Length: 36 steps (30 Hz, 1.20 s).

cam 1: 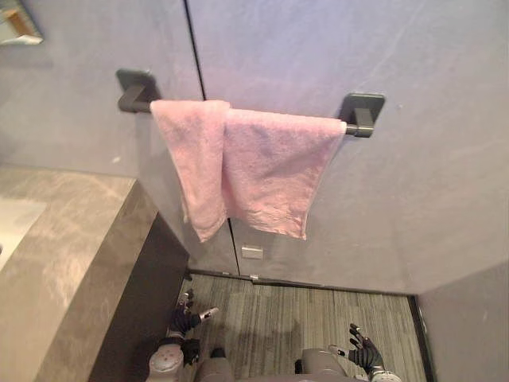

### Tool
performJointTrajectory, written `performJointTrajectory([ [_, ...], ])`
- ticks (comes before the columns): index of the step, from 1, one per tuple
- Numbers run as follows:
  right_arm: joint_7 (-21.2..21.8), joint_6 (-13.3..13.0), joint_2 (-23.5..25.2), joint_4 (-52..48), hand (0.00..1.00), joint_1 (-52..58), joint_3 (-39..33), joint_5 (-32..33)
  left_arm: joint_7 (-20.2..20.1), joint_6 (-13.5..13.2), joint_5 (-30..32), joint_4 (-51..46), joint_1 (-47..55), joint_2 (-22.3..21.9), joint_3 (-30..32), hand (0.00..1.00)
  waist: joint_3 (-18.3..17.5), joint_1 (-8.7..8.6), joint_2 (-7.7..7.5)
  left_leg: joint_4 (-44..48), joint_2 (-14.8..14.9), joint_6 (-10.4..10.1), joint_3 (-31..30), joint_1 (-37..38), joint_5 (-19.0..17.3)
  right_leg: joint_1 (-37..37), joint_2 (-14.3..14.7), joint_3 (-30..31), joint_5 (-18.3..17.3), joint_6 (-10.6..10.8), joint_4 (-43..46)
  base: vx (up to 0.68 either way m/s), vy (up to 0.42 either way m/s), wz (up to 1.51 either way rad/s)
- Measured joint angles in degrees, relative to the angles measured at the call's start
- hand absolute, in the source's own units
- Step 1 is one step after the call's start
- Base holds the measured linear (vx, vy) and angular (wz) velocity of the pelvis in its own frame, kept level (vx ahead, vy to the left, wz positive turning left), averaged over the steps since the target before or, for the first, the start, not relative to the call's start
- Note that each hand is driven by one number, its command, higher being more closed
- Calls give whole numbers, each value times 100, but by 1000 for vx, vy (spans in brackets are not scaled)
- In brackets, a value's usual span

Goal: Organize washtable

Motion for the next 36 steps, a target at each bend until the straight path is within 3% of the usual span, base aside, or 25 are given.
performJointTrajectory([
  [1, -2, -3, -4, -76, 0, -6, 25, 1, 4, 1, -31, 0, 9, 45, 2, 0, -23, 6, -27, 74, 36, -69, -85, -111, -9, 22, -81, 160, 4, 4, -39, -77, -466, 60],
  [2, -1, -10, -2, -179, 0, -31, 106, 3, 21, 11, -116, 10, 61, 114, 8, 0, -96, 8, -145, 188, 77, -259, -239, -327, 38, 176, -168, 533, -94, 246, -375, -104, -594, 67],
  [3, -6, -3, -35, -183, 0, -94, 110, 11, 38, 17, -157, 22, 99, 88, 9, 0, -117, 10, -125, 187, 192, -422, -370, -448, 160, 319, 17, 556, -395, 417, -581, -86, -510, 56],
  [4, -7, 4, -71, -184, 0, -137, 117, 13, 60, 11, -190, 20, 121, 8, 14, 0, -103, 64, -47, 127, 299, -413, -367, -453, 248, 358, 124, 560, -530, 509, -647, -135, -491, 43],
  [5, -14, 2, -124, -208, 0, -199, 147, 36, 71, 6, -200, 19, 192, -189, -3, 0, -97, 159, -1, -18, 413, -356, -381, -462, 576, 477, 232, 505, -889, 519, -731, -184, -490, 49],
  [7, -17, -11, -224, -276, 0, -179, 197, 72, 101, 10, -213, 28, 230, -429, -98, 0, -63, 98, 79, -236, 491, -222, -446, -548, 1106, 561, 358, 142, -1164, 274, -669, -243, -507, 115],
  [8, -20, -16, -317, -210, 0, -178, 197, 81, 102, 10, -252, 22, 216, -518, -328, 0, -43, -14, 160, -738, 565, 78, -421, -670, 1904, 531, 457, -406, -1119, 167, -669, -269, -365, 185],
  [9, -40, -19, -359, -150, 0, -215, 184, 86, 103, 11, -324, 15, 136, -536, -447, 0, -37, -67, 198, -1156, 595, 271, -28, -733, 2350, 498, 475, -877, -1009, -143, -848, -269, -345, 178],
  [11, -71, -21, -444, 12, 0, -385, 152, 84, 101, 19, -357, 21, 117, -538, -444, 0, -3, -81, 248, -728, 603, 151, 1153, -844, 1975, 428, 480, -1413, -772, -398, -1108, -201, -280, 123],
  [12, -90, -21, -441, 11, 0, -445, 113, 85, 94, 18, -351, 22, 115, -518, -442, 0, 11, -100, 233, -524, 556, 158, 1368, -845, 1855, 432, 475, -1536, -716, -414, -1173, -162, -276, 136],
  [15, -140, -31, -341, -3, 0, -540, 91, 122, -17, 20, -310, 21, 20, -311, -449, 0, 188, -143, 22, 1150, 369, 222, 1732, -814, 436, 401, 376, -2375, -464, -734, -1390, -195, -207, 126],
  [17, -141, -34, -290, -6, 0, -524, 89, 122, -32, 42, -311, 22, 27, -310, -482, 0, 198, -165, 20, 1760, 409, 362, 2148, -538, -156, 523, 374, -2782, -328, -804, -1617, -198, -74, 97],
  [19, -143, -35, -248, -10, 0, -452, 76, 123, -47, 59, -311, 22, -4, -312, -566, 0, 187, -213, 101, 1579, 431, 370, 2684, 124, -547, 730, 360, -3156, -204, -769, -1854, -132, 28, 108],
  [21, -140, -36, -225, -4, 0, -423, 44, 122, -60, 58, -307, 23, -87, -303, -590, 0, 125, -353, 230, 325, 218, 312, 3014, 654, -530, 778, 313, -3537, -79, -639, -2039, -137, 90, 103],
  [22, -140, -27, -162, 18, 0, -440, -7, 122, -65, 64, -306, 32, -122, -257, -620, 0, 122, -341, 189, 59, 95, 303, 3028, 722, -336, 789, 248, -3555, -27, -605, -2103, -150, 121, 62],
  [24, -129, -38, -11, -1, 0, -424, -34, 119, -140, 61, -300, 20, -38, -148, -667, 0, -3, -363, 341, -1110, -290, 414, 3003, 1068, 317, 980, 270, -3597, 415, -452, -2724, -131, 138, 29],
  [27, -132, -20, 1, 10, 0, -406, -35, 108, -146, 62, -297, 23, 26, -91, -668, 0, -51, -362, 413, -1418, -418, 517, 2886, 1073, 513, 1024, 249, -3695, 600, -367, -2914, -99, 106, 21],
  [33, -127, -7, 147, 153, 0, -441, -22, 95, -155, 61, -294, 39, 181, 30, -673, 0, -48, -341, 132, -1336, -476, 546, 2607, 1009, 598, 1163, 195, -3914, 696, -326, -2976, -69, 5, 27],
  [36, -128, -2, 130, 230, 0, -458, -29, 96, -154, 62, -303, 32, 185, 61, -676, 0, 29, -339, 0, -693, -452, 544, 2454, 453, 576, 1108, 34, -4335, 741, -332, -2971, -118, 6, 70],
])
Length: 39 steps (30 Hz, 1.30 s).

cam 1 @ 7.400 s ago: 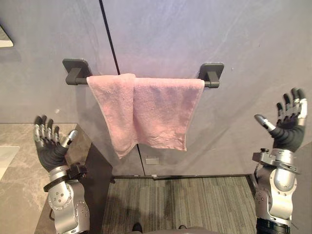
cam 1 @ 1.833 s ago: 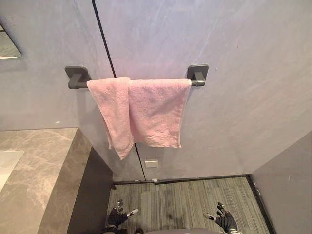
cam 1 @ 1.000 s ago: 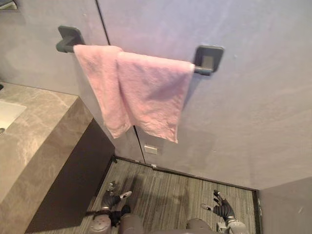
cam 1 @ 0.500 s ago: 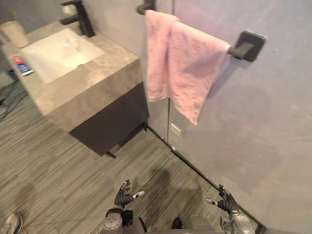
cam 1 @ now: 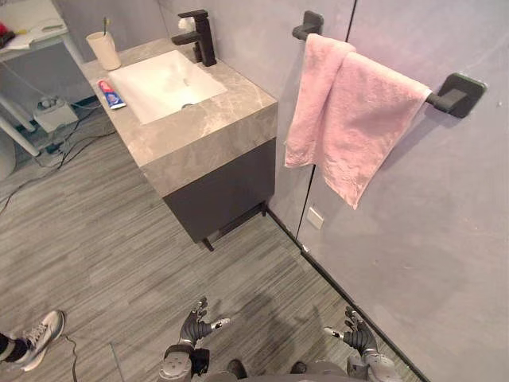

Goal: Organize washtable

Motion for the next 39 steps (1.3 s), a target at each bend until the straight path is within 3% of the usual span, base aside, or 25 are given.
performJointTrajectory([
  [2, -2, 2, -56, 78, 0, -48, -8, 1, 5, 2, -20, -4, -3, 1, 4, 0, 138, 4, 5, 961, 361, 254, 641, -432, -311, -31, -180, -436, 21, -2, 19, -131, 60, 82],
  [4, -6, 17, -107, 229, 0, -127, -17, 0, 8, 2, -64, -8, -1, -5, 8, 0, 184, -11, -3, 1222, 664, 353, 913, -539, -384, 68, -302, -675, 82, 97, -20, -74, 113, 85],
  [6, -32, 29, -293, 368, 0, -138, -47, -27, 60, -5, -127, -10, -65, -27, 13, 0, 230, -46, 79, 713, 938, 269, 958, -634, -328, 85, -605, -1117, 253, 351, -39, -25, 299, 116],
  [8, -54, 46, -356, 453, 0, -227, -107, -30, 151, -10, -217, -10, -87, -42, 53, 0, 227, -25, 194, 265, 986, 145, 975, -632, -245, 68, -731, -1263, 389, 521, -111, 6, 361, 77],
  [9, -70, 45, -392, 499, 0, -296, -127, -30, 186, -12, -304, 25, -84, -85, 186, 0, 223, 2, 343, 84, 1061, -106, 1095, -653, -43, 81, -823, -1362, 477, 695, -160, 41, 402, 62],
  [11, -88, 49, -364, 587, 0, -380, -125, -30, 260, -14, -327, 78, -84, -86, 340, 0, 210, 43, 353, 240, 973, -27, 1133, -687, 87, 132, -987, -1349, 549, 886, -188, 96, 377, 45],
  [12, -80, 52, -208, 596, 0, -375, -89, -40, 296, -14, -362, 181, -84, -39, 497, 0, 225, 164, 213, 822, 854, 168, 1063, -892, -250, 213, -1207, -1278, 613, 1001, -213, 148, 418, 40],
  [14, -14, 63, -69, 595, 0, -341, -91, -57, 325, -6, -362, 263, -50, -3, 512, 0, 239, 248, 83, 1556, 697, 276, 934, -1057, -906, 289, -1590, -1206, 670, 1248, 181, 230, 472, 46],
  [15, -1, 104, -70, 587, 0, -338, -92, -59, 335, 7, -363, 311, 10, -22, 487, 0, 240, 259, 67, 1772, 503, 384, 883, -1015, -1176, 199, -2010, -934, 702, 1179, 815, 271, 452, 47],
  [16, -1, 124, -79, 586, 0, -336, -90, -59, 337, 7, -363, 325, 63, -31, 455, 0, 243, 254, 68, 1805, 368, 462, 826, -954, -1271, 103, -2219, -713, 740, 896, 1217, 303, 479, 60],
  [17, 1, 136, -80, 538, 0, -338, -95, -41, 342, 4, -364, 324, 66, -19, 420, 0, 265, 205, 98, 1791, 169, 618, 668, -818, -1414, -239, -2407, -4, 740, 46, 2050, 318, 436, 76],
  [18, 2, 134, -70, 429, 0, -356, -62, -44, 372, 4, -362, 324, 29, 8, 413, 0, 313, 140, 88, 1675, 9, 777, 479, -617, -1512, -603, -2128, 1015, 380, 231, 2814, 326, 387, 79],
  [20, 5, 114, -51, 321, 0, -343, -27, -23, 383, 4, -358, 322, 16, 69, 392, 0, 420, 86, 92, 1254, -226, 837, 252, -111, -1513, -1010, -1388, 1992, -278, 557, 3525, 362, 236, 69],
  [21, 5, 113, -54, 279, 0, -343, -19, -17, 381, 1, -358, 321, 0, 80, 384, 0, 448, 68, 29, 1113, -294, 851, 200, 85, -1509, -1116, -1168, 2090, -438, 513, 3627, 459, 203, 70],
  [23, 2, 98, -60, 164, 0, -354, 19, 13, 383, 0, -361, 334, -53, 110, 318, 0, 567, 10, -2, 720, -474, 853, 65, 664, -1489, -1698, -565, 1940, -751, 186, 3498, 444, 134, 56],
  [26, -7, 16, -133, 15, 0, -386, 21, 144, 371, 0, -359, 347, -214, 93, 202, 0, 708, -108, 50, 283, -512, 833, -266, 1142, -1482, -2368, 10, 1738, -604, 213, 2284, 451, 45, 73],
  [27, -12, 5, -185, -8, 0, -359, 17, 140, 364, -2, -357, 346, -320, 83, 128, 0, 792, -194, 79, 39, -505, 668, -494, 1453, -1496, -2525, 220, 1774, -73, 204, 1218, 518, 5, 87],
  [30, -8, 9, -166, -21, 0, -104, 24, 135, 312, -7, -304, 358, -309, 111, 122, 0, 746, -214, -52, -121, -595, 247, -758, 1919, -1703, -2570, 346, 1978, 742, 97, 172, 601, -62, 77],
  [31, -14, 10, -159, -22, 0, -23, 7, 155, 275, -5, -285, 423, -285, 80, 131, 0, 728, -263, -13, -74, -545, 129, -887, 2077, -1773, -2599, 339, 2137, 1202, -243, 519, 643, -146, 64],
  [32, -8, 7, -177, -94, 0, -11, -23, 157, 241, -3, -280, 465, -233, 73, 137, 0, 646, -340, 47, 171, -416, 9, -965, 2085, -1770, -2712, 313, 2158, 1254, -314, 1045, 776, -204, 55],
  [34, -4, -2, -267, -123, 0, -16, -50, 158, 238, -1, -283, 487, -208, 26, 222, 0, 649, -355, 238, 1123, -227, -461, -920, 1824, -1576, -2688, 357, 2083, 885, -537, 1479, 639, -173, 17],
  [35, -9, 10, -269, -151, 0, -10, -55, 159, 244, 5, -284, 509, -199, -29, 299, 0, 701, -391, 323, 2275, -26, -874, -907, 1408, -1134, -2400, 399, 2103, 637, -557, 1494, 640, -153, -13],
  [36, -6, 28, -261, -195, 0, 8, -39, 172, 242, 3, -284, 508, -157, -61, 306, 0, 723, -406, 378, 3470, 272, -992, -856, 1050, -720, -1981, 498, 2142, 479, -598, 1349, 615, -152, -20],
  [37, -6, 29, -259, -209, 0, 14, -39, 177, 240, 4, -284, 507, -148, -65, 307, 0, 726, -418, 387, 3971, 449, -945, -707, 946, -756, -1739, 561, 2176, 422, -607, 1255, 584, -149, -43],
  [39, -24, -1, -193, -427, 0, 75, -43, 242, 242, -2, -303, 403, -156, -146, 359, 0, 760, -417, 294, 4895, 911, -469, -105, 534, -1034, -857, 689, 2462, 176, -648, 856, 497, -114, -59],
])
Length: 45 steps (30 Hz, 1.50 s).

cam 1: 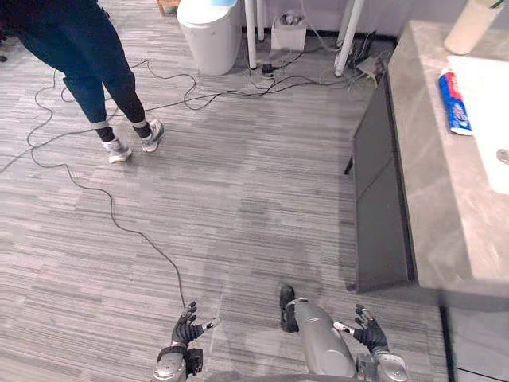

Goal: Organize washtable

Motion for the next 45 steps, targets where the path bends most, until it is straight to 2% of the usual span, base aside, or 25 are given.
performJointTrajectory([
  [4, -15, 1, 56, -11, 0, 55, -164, 11, -4, -9, -2, -106, -49, -123, 63, 0, -5, 94, -21, -874, 88, 388, 360, -862, -246, 576, 31, 586, -136, 45, -366, 404, 27, -79],
  [6, -34, 27, 66, 22, 0, 104, -260, 4, -1, -8, -2, -148, -17, -149, 84, 0, -2, 122, -40, -2046, -154, 369, 66, -1167, -233, 794, -3, 915, -188, 137, -510, 411, 128, -90],
  [8, -86, 30, 22, 48, 0, 106, -354, -8, 1, -6, -2, -182, -14, -247, 98, 0, -6, 127, -48, -3879, -608, 83, -970, -1366, -3, 932, -54, 1395, -310, 337, -620, 359, 204, -101],
  [10, -113, 49, -24, 140, 0, 128, -366, -18, 1, -5, -2, -181, -4, -296, 94, 0, -42, 152, -49, -4528, -666, -9, -1433, -1434, 111, 958, -40, 1723, -546, 524, -547, 325, 281, -114],
  [11, -111, 52, -38, 122, 0, 271, -348, -21, -3, -5, -1, -182, 36, -327, 90, 0, -138, 247, -62, -4449, -661, 78, -1405, -1417, 178, 950, -43, 1982, -843, 626, -311, 354, 331, -118],
  [12, -110, 61, -18, 122, 0, 348, -329, -39, -7, -4, 0, -187, 64, -325, 88, 0, -223, 266, -121, -4312, -685, 224, -1333, -1411, 329, 944, -108, 2096, -996, 682, -178, 427, 382, -101],
  [13, -105, 92, 32, 93, 0, 526, -249, -79, -8, -4, 0, -243, 190, -293, 86, 0, -426, 264, -356, -4077, -765, 265, -1041, -1383, 361, 940, -277, 2274, -1222, 815, 55, 476, 360, -84],
  [14, -102, 108, 128, 45, 0, 592, -212, -118, -15, -6, 4, -309, 214, -265, 86, 0, -481, 284, -482, -4059, -794, 304, -781, -1248, 392, 731, -352, 2247, -1259, 888, 560, 533, 410, -124],
  [15, -95, 117, 252, -45, 0, 588, -68, -148, -25, -2, 6, -313, 218, -185, 80, 0, -487, 425, -590, -4103, -801, 423, -491, -1018, 471, 286, -426, 2065, -1085, 1164, 1498, 404, 316, -118],
  [17, -66, 115, 467, -91, 0, 596, 79, -203, -50, 50, 17, -305, 240, -47, -49, 0, -462, 334, -630, -4129, -834, 708, -220, -655, 389, -206, -639, 1617, -765, 1349, 2504, 335, 310, -94],
  [20, -8, 105, 407, -84, 0, 479, 63, -296, -95, 53, 19, -304, 188, 59, -103, 0, -446, 254, -608, -4528, -833, 799, 207, 91, 173, -670, -781, 676, -1044, 1186, 3015, 322, 225, -63],
  [24, -20, 102, 208, 151, 0, 101, 51, -294, -102, 68, 19, -275, -24, 178, -92, 0, -368, 245, -466, -4901, -726, 796, 626, 538, 175, -1126, -803, -1089, -1036, 967, 1883, 364, 118, -50],
  [25, -29, 102, 144, 163, 0, 25, 51, -295, -106, 78, 20, -275, -39, 165, -107, 0, -315, 225, -382, -4968, -684, 745, 710, 681, 149, -1198, -639, -1400, -863, 737, 1325, 392, 34, -46],
  [26, -33, 98, 139, 163, 0, 48, 52, -300, -118, 79, 22, -276, -21, 164, -129, 0, -320, 199, -389, -5000, -745, 577, 764, 850, 86, -1148, -445, -1403, -325, 557, 570, 421, 11, -39],
  [27, -33, 94, 151, 160, 0, 93, 51, -304, -124, 80, 26, -278, -13, 173, -128, 0, -348, 185, -455, -4998, -836, 480, 763, 943, 33, -1116, -455, -1333, 116, 421, 314, 476, -34, -34],
  [28, -36, 112, 35, 242, 0, 115, 28, -318, -121, 109, 49, -149, -60, 63, -117, 0, -362, 169, -340, -4937, -826, 181, 757, 1137, -169, -1084, -430, -1326, 69, -100, 486, 473, -64, -31],
  [30, -36, 116, 9, 287, 0, 110, -31, -313, -203, 114, 85, -172, -44, -41, -134, 0, -381, 62, -159, -4160, -641, 101, 752, 965, -199, -1013, -353, -1198, -236, -49, 545, 437, -106, -38],
  [31, -37, 121, -11, 284, 0, 103, -28, -308, -240, 114, 87, -176, -56, -96, -134, 0, -362, 72, -124, -3129, -375, -57, 738, 631, -102, -843, -233, -1038, -322, -72, 428, 420, -147, -67],
  [33, -69, 124, 4, 270, 0, 123, -6, -269, -247, 115, 105, -178, -5, -126, -152, 0, -342, 112, -142, -1446, 92, -251, 498, 224, -144, -258, 53, -761, -350, -106, 116, 451, -126, -87],
  [35, -101, 101, 29, 148, 0, 121, -14, -228, -245, 97, 161, -209, -32, -165, -193, 0, -318, 116, -252, -994, 161, -147, 379, -107, -238, 226, 117, -430, -353, -110, -160, 340, -49, -87],
  [37, -100, 100, 22, 137, 0, 118, -22, -218, -244, 65, 190, -260, -35, -229, -191, 0, -315, 134, -270, -1260, 116, -14, 293, -344, -314, 387, 159, -119, -351, -108, -336, 235, 21, -92],
  [40, -105, 122, 78, 148, 0, 118, -74, -215, -241, 63, 197, -262, -32, -273, -183, 0, -311, 298, -259, -2482, -237, 96, -627, -875, -376, 452, 250, 620, -346, -41, -389, 219, 139, -127],
  [42, -110, 112, 47, 179, 0, 44, -74, -217, -242, 62, 246, -248, -21, -294, -191, 0, -311, 319, -255, -3760, -605, -69, -1793, -908, -259, 485, 306, 1189, -379, 162, -406, 167, 173, -130],
  [44, -107, 112, 47, 189, 0, 76, -52, -222, -242, 62, 254, -222, -20, -322, -194, 0, -340, 288, -158, -3968, -570, -36, -1892, -895, -160, 514, 385, 1462, -505, 377, -351, 109, 213, -107],
  [45, -119, 113, 20, 176, 0, 141, -67, -226, -243, 60, 255, -220, -13, -362, -195, 0, -377, 291, -97, -4043, -522, 107, -1762, -822, 5, 495, 473, 1728, -656, 593, -204, 198, 394, -134],
])
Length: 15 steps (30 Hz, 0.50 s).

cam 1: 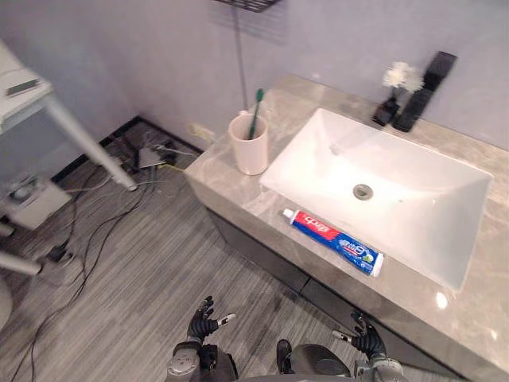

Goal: Organize washtable

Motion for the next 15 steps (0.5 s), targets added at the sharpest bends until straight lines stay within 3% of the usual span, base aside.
performJointTrajectory([
  [1, 3, 16, 3, 9, 0, 0, 14, -5, 3, -3, 0, 25, -1, 34, 8, 0, -41, 70, 18, 48, 9, 44, 199, 131, 169, -38, -5, 290, -133, 145, 192, 220, 422, -155],
  [2, 3, 10, 64, 1, 0, 6, 69, -7, 3, -4, 35, 42, 3, 101, 9, 0, -127, 104, -119, 19, -90, 166, 567, 208, 91, -164, -131, 529, -249, 305, 345, 174, 350, -121],
  [4, 28, 16, 226, 18, 0, 4, 104, -17, 3, -14, 42, 37, -63, 229, 8, 0, -193, 95, -215, -98, -246, 268, 958, 226, 39, -415, -340, 658, -284, 439, 463, 116, 281, -96],
  [5, 27, 18, 242, 32, 0, -2, 111, -28, 9, -6, 41, 42, -52, 274, 11, 0, -236, 114, -356, -149, -301, 346, 1246, 339, 10, -507, -466, 532, -231, 555, 553, 125, 271, -116],
  [6, 25, 20, 243, 88, 0, -57, 111, -51, 8, -1, 41, 47, -7, 357, 9, 0, -199, 124, -313, -191, -303, 363, 1477, 462, 8, -583, -558, 324, -166, 690, 610, 106, 224, -128],
  [7, 25, 21, 248, 210, 0, -204, 114, -73, 9, 5, 39, 62, 18, 395, 2, 0, -168, 118, -299, -328, -301, 376, 1756, 766, 16, -584, -789, -472, -77, 844, 657, 70, 153, -101],
  [9, 28, 20, 252, 255, 0, -221, 141, -99, 16, 2, 39, 70, 9, 448, 2, 0, -161, 138, -283, -507, -303, 377, 1976, 1034, 16, -572, -1023, -1385, -64, 784, 648, 52, 98, -71],
  [11, 28, 12, 247, 307, 0, -400, 349, -134, 20, -2, 36, 144, -66, 590, -1, 0, -170, 127, -257, -665, -309, 370, 2216, 1222, 13, -582, -1222, -2453, 183, 356, 449, 88, 47, -67],
  [13, 23, -8, 213, 314, 0, -468, 333, -163, 25, -1, 32, 183, -160, 573, -28, 0, -185, 88, -199, -722, -287, 369, 2229, 1218, 13, -548, -1148, -2408, 232, 279, 339, 77, -14, -32],
  [15, 22, -10, 122, 366, 0, -487, 281, -124, 7, 0, 34, 285, -231, 418, -200, 0, -134, 62, 22, -703, -251, 362, 2236, 1267, 17, -362, -1068, -2412, 318, 206, 20, 108, 5, -18],
])
